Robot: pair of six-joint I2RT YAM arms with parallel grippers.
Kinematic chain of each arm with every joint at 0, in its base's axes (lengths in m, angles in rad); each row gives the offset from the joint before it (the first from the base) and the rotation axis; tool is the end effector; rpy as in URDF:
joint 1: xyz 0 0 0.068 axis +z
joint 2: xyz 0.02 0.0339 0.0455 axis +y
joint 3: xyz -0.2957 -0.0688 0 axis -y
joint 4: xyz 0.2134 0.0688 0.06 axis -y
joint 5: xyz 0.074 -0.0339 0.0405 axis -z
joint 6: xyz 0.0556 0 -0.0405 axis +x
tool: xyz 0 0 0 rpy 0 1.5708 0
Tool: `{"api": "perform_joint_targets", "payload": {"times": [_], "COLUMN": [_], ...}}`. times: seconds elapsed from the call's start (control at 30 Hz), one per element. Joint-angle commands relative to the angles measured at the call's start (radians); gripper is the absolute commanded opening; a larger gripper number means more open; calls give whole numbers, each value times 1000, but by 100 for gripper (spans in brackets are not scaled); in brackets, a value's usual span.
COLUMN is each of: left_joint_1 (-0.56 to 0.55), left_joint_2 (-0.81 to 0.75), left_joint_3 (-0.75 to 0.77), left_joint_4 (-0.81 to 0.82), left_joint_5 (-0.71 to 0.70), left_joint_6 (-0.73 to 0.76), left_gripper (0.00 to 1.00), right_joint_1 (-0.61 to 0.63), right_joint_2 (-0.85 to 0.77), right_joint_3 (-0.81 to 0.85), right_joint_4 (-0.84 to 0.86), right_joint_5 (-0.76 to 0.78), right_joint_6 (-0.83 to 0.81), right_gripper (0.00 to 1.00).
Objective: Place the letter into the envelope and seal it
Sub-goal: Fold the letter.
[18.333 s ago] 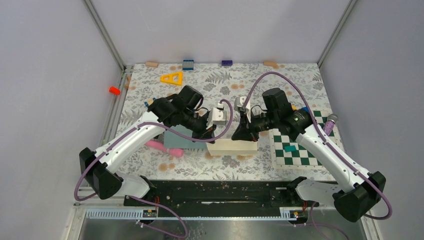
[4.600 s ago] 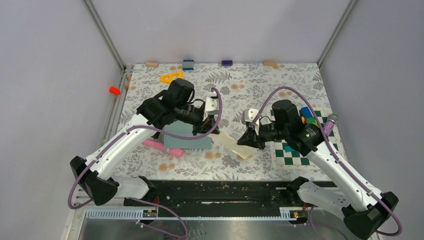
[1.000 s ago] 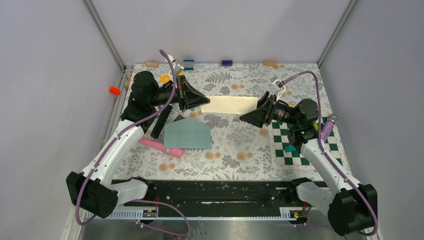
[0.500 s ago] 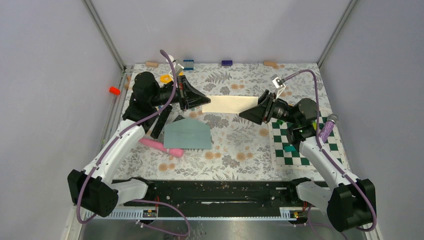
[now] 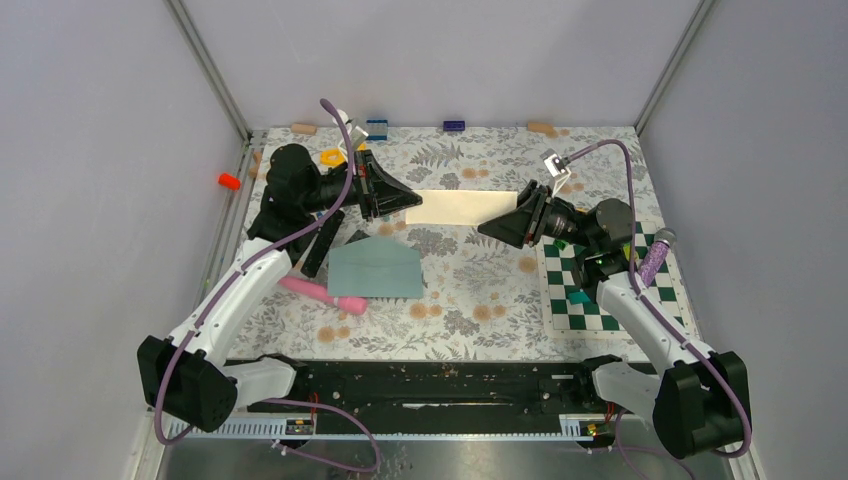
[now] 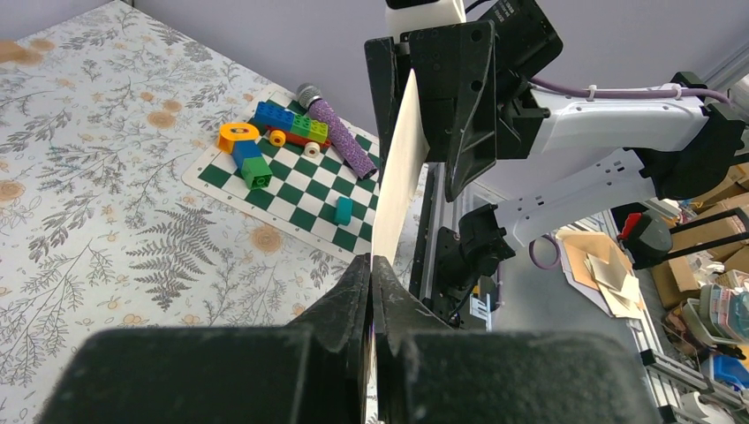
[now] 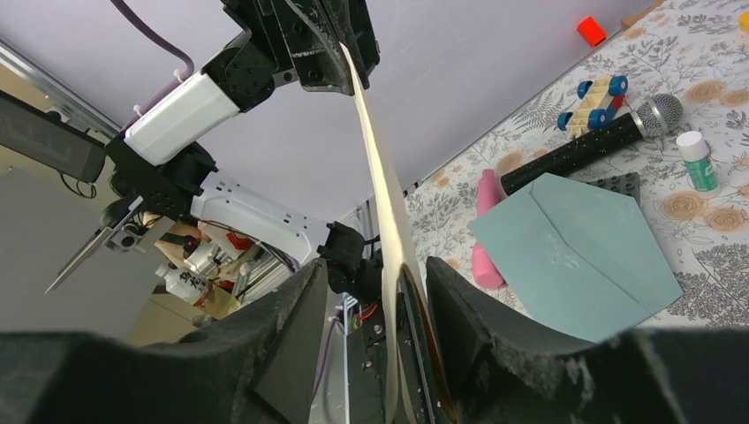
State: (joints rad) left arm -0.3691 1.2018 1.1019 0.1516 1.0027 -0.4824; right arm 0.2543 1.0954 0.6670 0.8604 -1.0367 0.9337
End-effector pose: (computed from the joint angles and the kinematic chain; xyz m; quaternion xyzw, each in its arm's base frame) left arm 0.2027 -0.1287 0.4331 0.3138 0.6226 -0.5640 0.4425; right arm 0.1782 0.0958 0.3852 -0.2374 0.5806 0.6308 0.4568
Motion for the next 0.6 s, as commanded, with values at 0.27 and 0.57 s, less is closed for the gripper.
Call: {"api": "perform_joint_targets", "payload": {"times": [0.27, 0.57], "left_joint_1": [4, 5], "left_joint_2": [3, -3], "left_joint_3": [-10, 2], "left_joint_4": [71, 32], "left_joint_5": [-1, -6], "left_joint_6": [-8, 30], "left_gripper": [0, 16], "right_joint_1": [0, 0], "right_joint_2": [1, -24], "right_joint_3": [1, 2], "right_joint_4": [72, 42], "right_joint_5": [10, 18], "right_joint_6": [13, -31], "right_gripper": [25, 0]}}
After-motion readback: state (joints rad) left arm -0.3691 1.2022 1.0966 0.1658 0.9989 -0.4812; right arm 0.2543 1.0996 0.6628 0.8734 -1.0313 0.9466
